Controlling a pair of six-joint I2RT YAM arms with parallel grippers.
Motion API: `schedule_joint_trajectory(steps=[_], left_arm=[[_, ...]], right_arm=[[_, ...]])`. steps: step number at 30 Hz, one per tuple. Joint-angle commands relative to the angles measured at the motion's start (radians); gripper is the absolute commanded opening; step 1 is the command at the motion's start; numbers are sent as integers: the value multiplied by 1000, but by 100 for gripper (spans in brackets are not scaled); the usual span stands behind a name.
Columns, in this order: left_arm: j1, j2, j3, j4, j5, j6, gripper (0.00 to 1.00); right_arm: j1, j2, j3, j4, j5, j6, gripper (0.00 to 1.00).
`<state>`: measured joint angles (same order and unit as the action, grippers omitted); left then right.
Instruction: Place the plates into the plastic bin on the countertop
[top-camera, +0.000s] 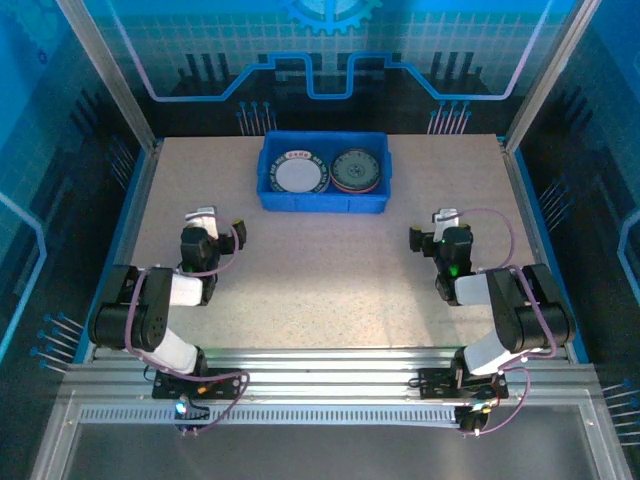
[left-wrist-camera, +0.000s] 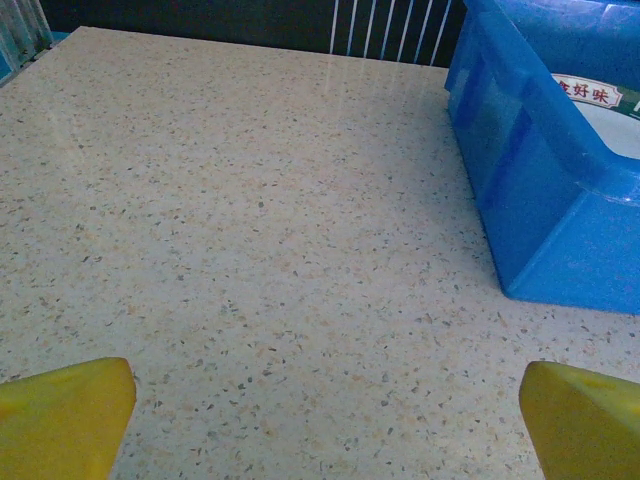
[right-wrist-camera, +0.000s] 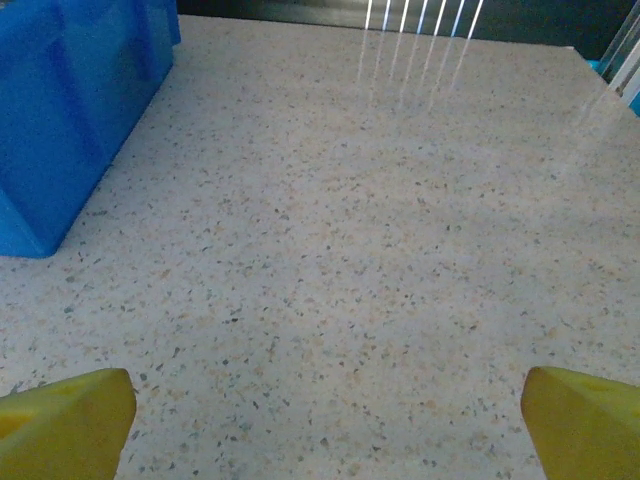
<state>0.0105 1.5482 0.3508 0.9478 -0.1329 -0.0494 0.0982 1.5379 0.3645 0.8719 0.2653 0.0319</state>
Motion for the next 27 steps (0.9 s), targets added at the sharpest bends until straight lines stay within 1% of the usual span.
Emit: schedule_joint_trajectory(steps=[1,17,22,27], left_arm=[[-1,1,13,9,19,14,99],[-1,1,13,9,20,16,99],[-1,0,13,9,19,16,99],[-1,0,13,9,19,15,99]], right_arm=[[14,5,11,68,31,-19,100],[3,5,17,54,6,-14,100],[-20,1,25,35,-41,-2,100],[-20,3,25,33,-85,-19,100]])
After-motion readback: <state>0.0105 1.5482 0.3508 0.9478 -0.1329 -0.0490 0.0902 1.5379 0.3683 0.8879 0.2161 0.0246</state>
